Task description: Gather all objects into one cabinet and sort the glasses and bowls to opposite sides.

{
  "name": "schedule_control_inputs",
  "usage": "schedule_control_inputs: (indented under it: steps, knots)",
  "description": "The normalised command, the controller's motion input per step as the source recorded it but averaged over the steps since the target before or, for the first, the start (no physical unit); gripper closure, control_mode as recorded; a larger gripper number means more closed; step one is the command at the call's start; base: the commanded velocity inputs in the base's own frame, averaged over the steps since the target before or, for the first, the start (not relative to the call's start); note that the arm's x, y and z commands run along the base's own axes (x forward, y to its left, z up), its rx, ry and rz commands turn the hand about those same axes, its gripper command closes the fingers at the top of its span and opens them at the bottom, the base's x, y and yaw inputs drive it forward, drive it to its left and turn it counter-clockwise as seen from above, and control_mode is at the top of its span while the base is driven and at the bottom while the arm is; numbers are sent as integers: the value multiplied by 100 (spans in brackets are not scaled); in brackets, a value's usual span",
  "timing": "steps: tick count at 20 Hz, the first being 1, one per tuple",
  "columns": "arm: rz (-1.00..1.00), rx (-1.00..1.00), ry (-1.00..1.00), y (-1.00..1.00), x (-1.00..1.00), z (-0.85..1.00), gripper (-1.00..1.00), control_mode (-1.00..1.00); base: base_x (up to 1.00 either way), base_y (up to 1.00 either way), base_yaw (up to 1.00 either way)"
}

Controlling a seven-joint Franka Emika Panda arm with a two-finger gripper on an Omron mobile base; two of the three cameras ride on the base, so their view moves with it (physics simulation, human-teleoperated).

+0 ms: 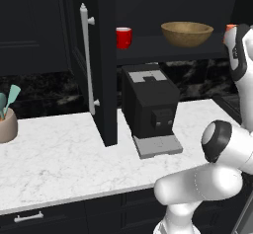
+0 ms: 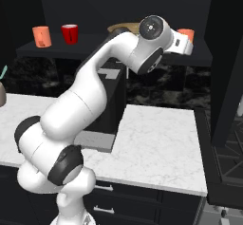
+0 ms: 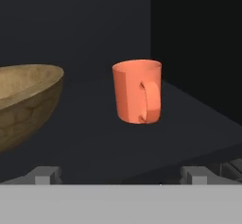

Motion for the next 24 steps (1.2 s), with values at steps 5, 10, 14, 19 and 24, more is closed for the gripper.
schedule_control_inputs:
  steps: [5,10,14,19,24]
  knots:
    - [0,0,3,-32,28,0,-100,-100,0,0,0]
    - [0,0,6,-25,21,0,-100,-100,0,0,0]
    - [3,0,9,-12,32,0,-100,-100,0,0,0]
    - [4,0,1,-10,25,0,-100,-100,0,0,0]
    - [3,0,0,-18,19,0,-100,-100,0,0,0]
